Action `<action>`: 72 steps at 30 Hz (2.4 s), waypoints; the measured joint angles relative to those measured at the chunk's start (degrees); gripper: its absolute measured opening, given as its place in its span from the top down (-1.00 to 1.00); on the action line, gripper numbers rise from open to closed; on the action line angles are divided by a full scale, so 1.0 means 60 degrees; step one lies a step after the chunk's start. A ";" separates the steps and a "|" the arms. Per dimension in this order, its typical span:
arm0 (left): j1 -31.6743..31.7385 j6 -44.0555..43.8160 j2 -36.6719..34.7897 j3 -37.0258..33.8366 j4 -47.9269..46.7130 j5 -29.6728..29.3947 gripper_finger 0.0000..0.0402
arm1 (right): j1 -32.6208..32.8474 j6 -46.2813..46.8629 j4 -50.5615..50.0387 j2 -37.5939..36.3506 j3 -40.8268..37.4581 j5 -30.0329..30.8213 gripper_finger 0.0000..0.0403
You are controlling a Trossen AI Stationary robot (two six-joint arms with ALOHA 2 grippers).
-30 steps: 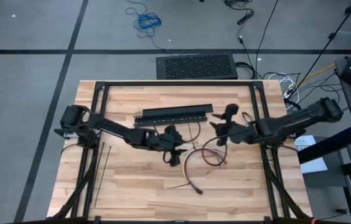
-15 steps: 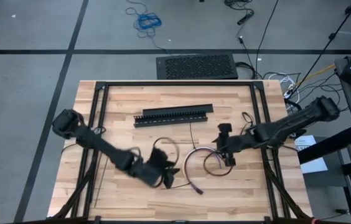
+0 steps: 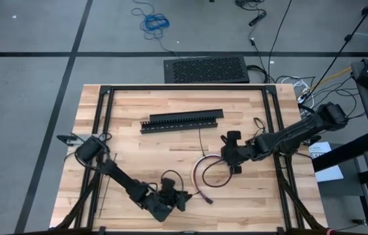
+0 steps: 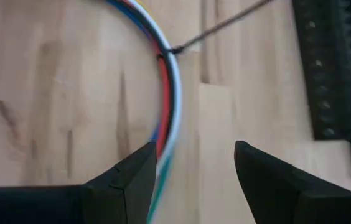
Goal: Ziptie cables
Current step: Put the ziptied cables into the black cable duct
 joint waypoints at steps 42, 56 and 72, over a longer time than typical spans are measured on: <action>-0.1649 -0.0509 -0.2812 0.4766 -1.0922 0.1463 0.23 | 0.1434 -0.3979 0.7198 0.5965 0.1767 -0.6537 0.67; -0.1397 -0.2946 -0.0211 0.4755 -1.0142 0.1358 0.23 | -0.2113 -0.5523 0.6862 0.8026 0.5609 -0.5576 0.87; -0.0753 -0.0989 -0.0250 0.4751 -1.4902 0.0016 0.23 | -0.1410 -0.4499 -0.0458 0.4145 0.6139 -0.4015 0.54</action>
